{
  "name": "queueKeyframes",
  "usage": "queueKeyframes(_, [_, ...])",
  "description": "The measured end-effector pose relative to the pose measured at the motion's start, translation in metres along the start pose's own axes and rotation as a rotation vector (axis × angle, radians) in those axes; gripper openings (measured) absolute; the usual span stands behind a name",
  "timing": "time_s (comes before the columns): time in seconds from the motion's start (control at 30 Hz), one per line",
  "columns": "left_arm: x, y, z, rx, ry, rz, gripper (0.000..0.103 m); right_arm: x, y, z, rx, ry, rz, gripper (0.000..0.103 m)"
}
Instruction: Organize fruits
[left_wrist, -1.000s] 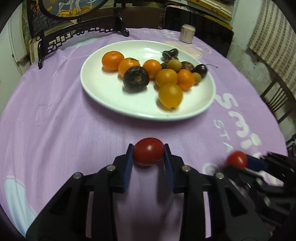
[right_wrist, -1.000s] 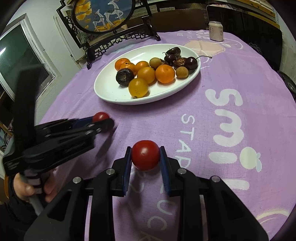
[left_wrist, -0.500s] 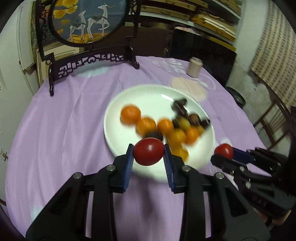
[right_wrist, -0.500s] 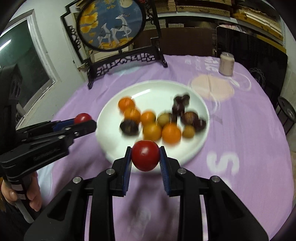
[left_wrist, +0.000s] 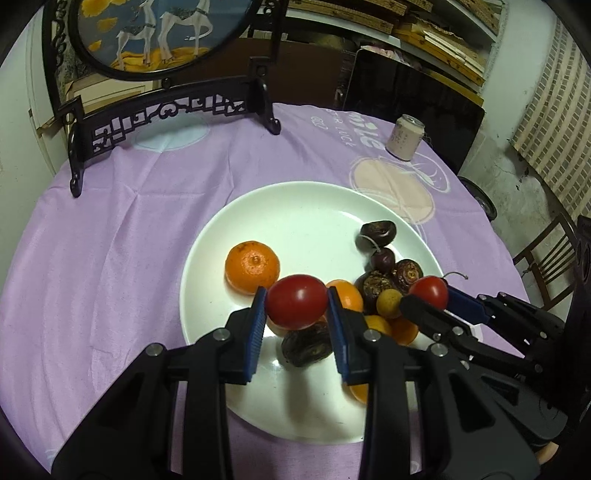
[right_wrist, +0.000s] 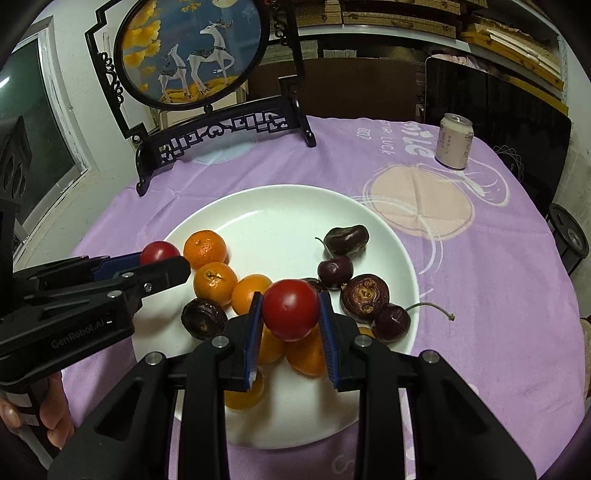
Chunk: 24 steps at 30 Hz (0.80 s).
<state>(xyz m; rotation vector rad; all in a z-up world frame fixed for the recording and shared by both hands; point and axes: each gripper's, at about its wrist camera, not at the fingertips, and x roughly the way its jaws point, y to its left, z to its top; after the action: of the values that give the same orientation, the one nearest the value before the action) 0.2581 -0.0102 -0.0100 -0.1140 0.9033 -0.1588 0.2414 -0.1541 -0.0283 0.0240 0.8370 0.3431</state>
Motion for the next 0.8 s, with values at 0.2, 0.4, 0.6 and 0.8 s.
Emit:
queueKeyframes(0.2, [-0.009, 0.003, -0.001, -0.004, -0.053, 0.051, 0.07, -0.007, -0.008, 0.001, 0.03, -0.051, -0.035, 0.066])
queueKeyframes(0.4, [-0.039, 0.009, -0.016, -0.004, -0.112, 0.079, 0.095, -0.038, -0.023, -0.012, 0.068, -0.073, -0.056, 0.073])
queueKeyframes(0.6, [-0.056, 0.005, -0.043, -0.027, -0.105, 0.041, 0.1, -0.065, -0.036, -0.036, 0.12, -0.09, -0.057, 0.094])
queueKeyframes(0.8, [-0.062, -0.009, -0.054, 0.029, -0.095, 0.119, 0.1, -0.058, -0.02, -0.048, 0.07, -0.037, -0.146, 0.094])
